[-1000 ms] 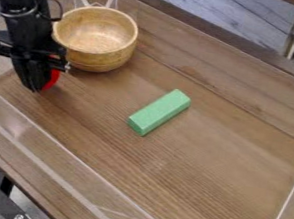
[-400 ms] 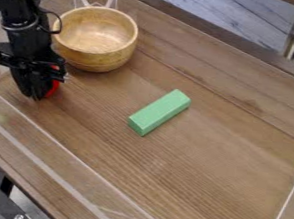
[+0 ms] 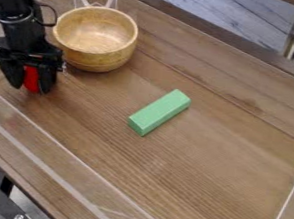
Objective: Move the red fruit to the left
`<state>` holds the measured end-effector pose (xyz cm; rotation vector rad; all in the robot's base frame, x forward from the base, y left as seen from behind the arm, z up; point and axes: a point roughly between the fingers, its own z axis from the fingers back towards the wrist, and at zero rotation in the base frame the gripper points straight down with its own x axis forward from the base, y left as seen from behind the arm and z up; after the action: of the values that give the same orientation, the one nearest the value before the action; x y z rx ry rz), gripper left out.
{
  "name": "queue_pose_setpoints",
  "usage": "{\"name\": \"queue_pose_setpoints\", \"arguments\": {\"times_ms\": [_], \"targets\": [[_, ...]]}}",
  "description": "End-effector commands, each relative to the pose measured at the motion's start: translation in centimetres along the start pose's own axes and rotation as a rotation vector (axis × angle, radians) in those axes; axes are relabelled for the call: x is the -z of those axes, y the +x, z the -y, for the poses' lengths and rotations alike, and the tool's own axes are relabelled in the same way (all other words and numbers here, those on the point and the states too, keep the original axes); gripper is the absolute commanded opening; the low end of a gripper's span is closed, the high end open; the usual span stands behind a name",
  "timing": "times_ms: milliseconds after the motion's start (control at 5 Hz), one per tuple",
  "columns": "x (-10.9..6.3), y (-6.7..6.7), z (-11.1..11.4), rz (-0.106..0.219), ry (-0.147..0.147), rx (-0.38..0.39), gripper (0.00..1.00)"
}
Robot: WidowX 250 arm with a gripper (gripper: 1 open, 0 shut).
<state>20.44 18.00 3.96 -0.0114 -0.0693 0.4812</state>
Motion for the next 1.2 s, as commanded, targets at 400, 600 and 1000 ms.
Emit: {"name": "queue_pose_setpoints", "arguments": {"times_ms": [400, 600, 1000], "targets": [[-2.1, 0.5, -0.5, 0.034, 0.016, 0.036, 1.00], [-3.1, -0.5, 1.2, 0.037, 0.007, 0.071, 1.00], [-4.7, -2.4, 4.5, 0.040, -0.009, 0.137, 1.00]]}}
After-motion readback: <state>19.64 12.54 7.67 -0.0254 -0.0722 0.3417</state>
